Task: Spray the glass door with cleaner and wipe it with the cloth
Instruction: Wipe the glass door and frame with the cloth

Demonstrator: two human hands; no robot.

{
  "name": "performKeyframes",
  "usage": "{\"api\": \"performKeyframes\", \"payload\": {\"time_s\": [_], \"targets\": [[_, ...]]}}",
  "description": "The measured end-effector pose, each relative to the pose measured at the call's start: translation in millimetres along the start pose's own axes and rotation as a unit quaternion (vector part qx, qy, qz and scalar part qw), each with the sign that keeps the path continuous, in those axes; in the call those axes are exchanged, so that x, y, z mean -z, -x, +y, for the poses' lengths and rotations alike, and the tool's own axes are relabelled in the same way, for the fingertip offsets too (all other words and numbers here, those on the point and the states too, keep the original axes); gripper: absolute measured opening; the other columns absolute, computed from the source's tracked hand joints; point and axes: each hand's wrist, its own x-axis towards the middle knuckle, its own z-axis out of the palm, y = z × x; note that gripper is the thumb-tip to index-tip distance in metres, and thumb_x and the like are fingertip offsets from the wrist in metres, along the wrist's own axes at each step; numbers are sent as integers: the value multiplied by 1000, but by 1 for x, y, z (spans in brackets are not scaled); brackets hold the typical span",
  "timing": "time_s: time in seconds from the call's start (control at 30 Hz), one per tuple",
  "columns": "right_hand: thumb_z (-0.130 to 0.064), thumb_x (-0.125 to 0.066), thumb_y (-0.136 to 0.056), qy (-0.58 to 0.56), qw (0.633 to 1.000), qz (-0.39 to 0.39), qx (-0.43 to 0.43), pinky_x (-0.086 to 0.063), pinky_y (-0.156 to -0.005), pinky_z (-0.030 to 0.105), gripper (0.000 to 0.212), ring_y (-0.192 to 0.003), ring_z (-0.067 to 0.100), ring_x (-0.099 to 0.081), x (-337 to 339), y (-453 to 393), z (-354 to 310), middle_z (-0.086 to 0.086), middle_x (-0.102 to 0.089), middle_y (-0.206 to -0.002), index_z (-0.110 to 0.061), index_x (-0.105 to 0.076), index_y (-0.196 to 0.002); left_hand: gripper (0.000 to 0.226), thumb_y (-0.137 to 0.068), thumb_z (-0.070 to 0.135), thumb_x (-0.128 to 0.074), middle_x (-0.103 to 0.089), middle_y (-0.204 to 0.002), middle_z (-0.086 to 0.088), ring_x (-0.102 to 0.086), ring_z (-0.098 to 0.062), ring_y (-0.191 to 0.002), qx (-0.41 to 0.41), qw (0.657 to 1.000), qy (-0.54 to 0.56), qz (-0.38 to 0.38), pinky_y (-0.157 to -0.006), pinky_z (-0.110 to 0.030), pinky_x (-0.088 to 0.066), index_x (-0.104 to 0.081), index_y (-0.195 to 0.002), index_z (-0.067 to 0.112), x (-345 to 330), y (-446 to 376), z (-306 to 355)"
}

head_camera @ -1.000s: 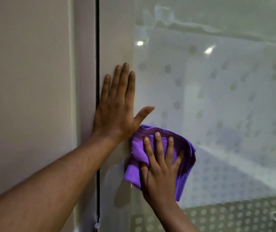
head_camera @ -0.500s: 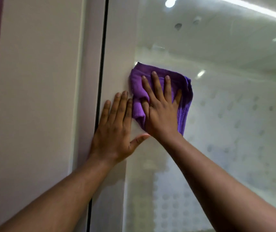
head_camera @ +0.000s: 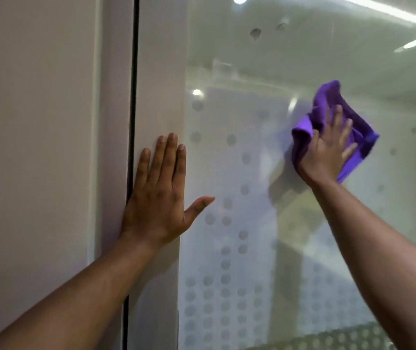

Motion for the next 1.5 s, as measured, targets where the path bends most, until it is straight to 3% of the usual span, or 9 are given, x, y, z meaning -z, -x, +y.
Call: {"api": "performKeyframes", "payload": {"time_s": [0.13,0.4,0.47,0.53,0.63,0.87,1.1,1.37,1.5], "targets": [[-46,-28,-108,-5,993,38,-113,-6,-124,72,63,-164,34,-3,-22,61,-46,-4,-5,-178,-36,-13,-168,106,-100,80,-12,-2,-177,-23,-1,-38,-165,-1,1000,-1,-1,-133,-59,-9,-10,-167,-2,1,0,2],[-35,-41,-98,74,897,-72,430,-8,-126,69,69,-163,38,-8,-17,94,7,5,-18,-176,-29,-30,-166,100,-101,77,-11,-3,-177,-21,-2,-38,-165,-10,1000,-3,-2,-132,-59,-7,-10,-168,3,0,0,-1],[-30,-39,-96,69,932,-56,351,-7,-128,66,71,-164,34,-9,-15,91,46,2,-18,-176,-29,-27,-166,98,-101,77,-10,-1,-178,-18,-1,-36,-165,-21,1000,-8,-6,-132,-62,-6,-10,-169,7,0,0,0],[-29,-35,-96,32,996,7,83,-6,-129,63,71,-164,31,-9,-19,112,60,-2,-15,-177,-29,-24,-167,98,-100,78,-9,1,-178,-16,1,-35,-166,-26,1000,-11,-11,-131,-64,-6,-10,-169,9,2,0,1],[-38,-31,-103,17,981,58,-182,-13,-127,65,64,-163,34,-13,-37,167,23,-1,-15,-177,-30,-22,-167,98,-100,78,-10,0,-178,-17,0,-35,-166,-27,999,-15,-13,-130,-65,-6,-12,-169,9,2,-1,3],[-25,-45,-85,16,949,-85,302,-6,-128,64,79,-164,36,-7,-29,228,72,3,-16,-176,-27,-32,-164,93,-102,74,-14,-3,-178,-19,-3,-37,-165,-21,1000,-17,-3,-131,-63,-7,-11,-169,10,-3,1,0],[-37,-29,-99,-54,983,20,-174,-8,-126,68,68,-163,32,-12,-47,290,92,3,-18,-176,-18,-34,-164,92,-103,75,-17,-3,-178,-18,-2,-37,-165,-17,1000,-10,3,-131,-62,-5,-9,-170,11,-3,2,1],[-39,-37,-97,-102,986,-56,-118,-3,-127,67,73,-164,31,-4,-62,398,42,-3,-4,-178,-18,-30,-166,91,-104,74,-18,-3,-178,-18,-2,-38,-165,-8,1000,-5,8,-131,-63,-3,-5,-170,12,-1,4,3],[-41,-34,-97,-219,960,-126,-118,11,-129,55,78,-163,13,11,-43,430,10,-27,7,-174,-54,5,-162,89,-106,72,-17,-5,-178,-18,-4,-38,-165,-17,1000,-5,8,-131,-63,-4,-6,-170,11,1,4,2]]}}
